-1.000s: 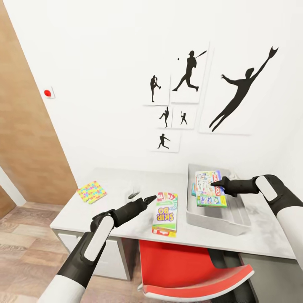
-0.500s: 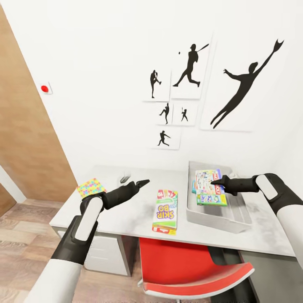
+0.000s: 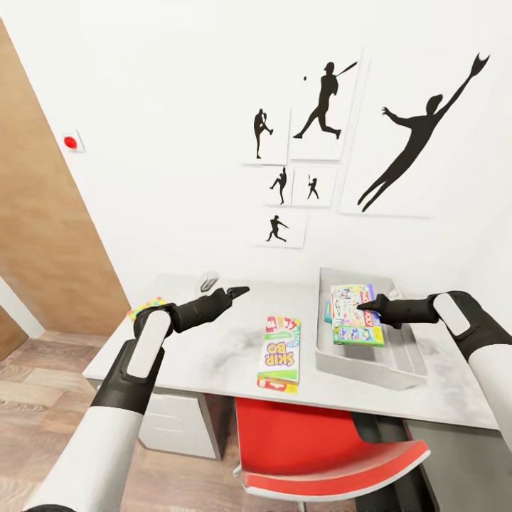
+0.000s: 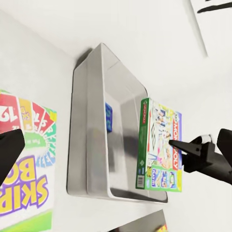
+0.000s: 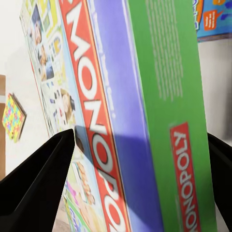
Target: Put all the toys in the child's room - the three board games (two on the bed and one on the table), the two jigsaw puzzles on the table, and the tennis ball on the table - inside the toy box on the table in the child's room.
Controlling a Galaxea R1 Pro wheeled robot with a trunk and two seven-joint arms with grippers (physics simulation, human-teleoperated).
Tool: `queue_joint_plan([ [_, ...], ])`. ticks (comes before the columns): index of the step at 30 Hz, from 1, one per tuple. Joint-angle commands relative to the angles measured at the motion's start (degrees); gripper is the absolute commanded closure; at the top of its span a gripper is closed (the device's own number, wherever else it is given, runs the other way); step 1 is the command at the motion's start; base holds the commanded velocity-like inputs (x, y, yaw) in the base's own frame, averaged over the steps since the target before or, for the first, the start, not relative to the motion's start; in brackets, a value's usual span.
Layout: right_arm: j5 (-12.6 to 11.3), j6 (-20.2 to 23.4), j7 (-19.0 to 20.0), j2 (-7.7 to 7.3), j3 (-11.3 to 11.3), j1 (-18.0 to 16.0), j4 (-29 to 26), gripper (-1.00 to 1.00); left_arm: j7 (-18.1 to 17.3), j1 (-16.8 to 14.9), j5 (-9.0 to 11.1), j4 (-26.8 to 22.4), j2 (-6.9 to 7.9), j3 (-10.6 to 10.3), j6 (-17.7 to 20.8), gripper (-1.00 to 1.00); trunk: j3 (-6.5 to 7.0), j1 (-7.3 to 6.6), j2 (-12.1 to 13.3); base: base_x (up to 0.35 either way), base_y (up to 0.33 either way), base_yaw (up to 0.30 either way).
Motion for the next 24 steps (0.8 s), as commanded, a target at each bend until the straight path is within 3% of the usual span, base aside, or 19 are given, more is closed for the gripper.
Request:
queue_joint_plan([
  [1,0.30,0.01,0.56,-0.14,0.24,-0.07,0.00,1.00,-0.27,-0.18,-0.29,0.13,-0.06,0.08,0.28,-1.00,-0.20,0.02,-0.11,0.000,0.000,0.000],
  [24,0.29,0.01,0.55,-0.74,0.14,-0.18,0.00,1.00,0.83,-0.08,-0.26,2.02,-0.52,-0.42,0.24,-1.00,-2.36,0.02,-0.11,0.000,0.000,0.000],
])
